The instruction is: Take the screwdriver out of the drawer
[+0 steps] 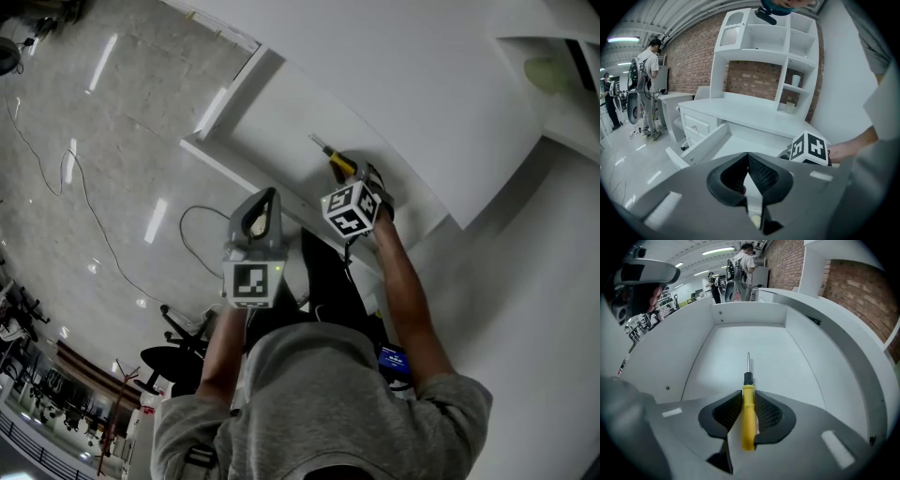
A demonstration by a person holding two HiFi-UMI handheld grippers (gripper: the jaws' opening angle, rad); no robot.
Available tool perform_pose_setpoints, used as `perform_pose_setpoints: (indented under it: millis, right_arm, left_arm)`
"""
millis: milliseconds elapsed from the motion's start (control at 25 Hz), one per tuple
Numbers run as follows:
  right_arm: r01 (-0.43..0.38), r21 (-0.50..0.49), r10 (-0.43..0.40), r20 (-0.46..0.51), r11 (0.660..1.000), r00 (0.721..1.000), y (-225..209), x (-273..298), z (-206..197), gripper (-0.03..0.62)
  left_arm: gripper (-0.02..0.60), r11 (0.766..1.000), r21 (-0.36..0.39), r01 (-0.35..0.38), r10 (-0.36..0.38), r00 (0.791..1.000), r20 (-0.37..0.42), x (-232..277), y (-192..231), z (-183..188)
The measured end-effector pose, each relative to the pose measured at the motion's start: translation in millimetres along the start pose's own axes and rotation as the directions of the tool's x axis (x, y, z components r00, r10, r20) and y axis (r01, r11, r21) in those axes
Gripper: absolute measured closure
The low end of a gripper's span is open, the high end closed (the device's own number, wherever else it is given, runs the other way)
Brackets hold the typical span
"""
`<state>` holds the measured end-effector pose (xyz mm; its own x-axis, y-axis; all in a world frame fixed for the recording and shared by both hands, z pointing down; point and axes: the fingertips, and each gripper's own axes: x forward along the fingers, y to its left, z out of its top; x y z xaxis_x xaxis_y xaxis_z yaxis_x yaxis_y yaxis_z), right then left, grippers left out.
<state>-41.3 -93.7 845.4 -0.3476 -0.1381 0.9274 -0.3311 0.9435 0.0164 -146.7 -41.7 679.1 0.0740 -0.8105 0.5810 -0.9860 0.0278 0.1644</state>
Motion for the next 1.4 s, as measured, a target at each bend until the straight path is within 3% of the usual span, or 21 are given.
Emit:
perform_pose_setpoints:
  millis: [720,1000,1400]
  right_arm:
    - [0.016,-0.039,-0.016,-0.002,0.999,1.0,3,-9,6,0.516]
    - [0.038,-0.04,-0.036,0.041,0.998,0.998,4,-33,18,0.516]
    - [0.104,-0.026,-0.1,0.137,0.994,0.986,0,-98,47,0.516]
  left_arm:
    - [0.569,0.999,0.033,0.007,-0.008,1.0,0.027,-15,-4,11]
    - [0.571,0.999,0.037,0.007,-0.01,0.998,0.058,-29,-11,27]
    - [0.569,0.995,0.099,0.001,-0.013,0.992,0.126,-63,-16,64]
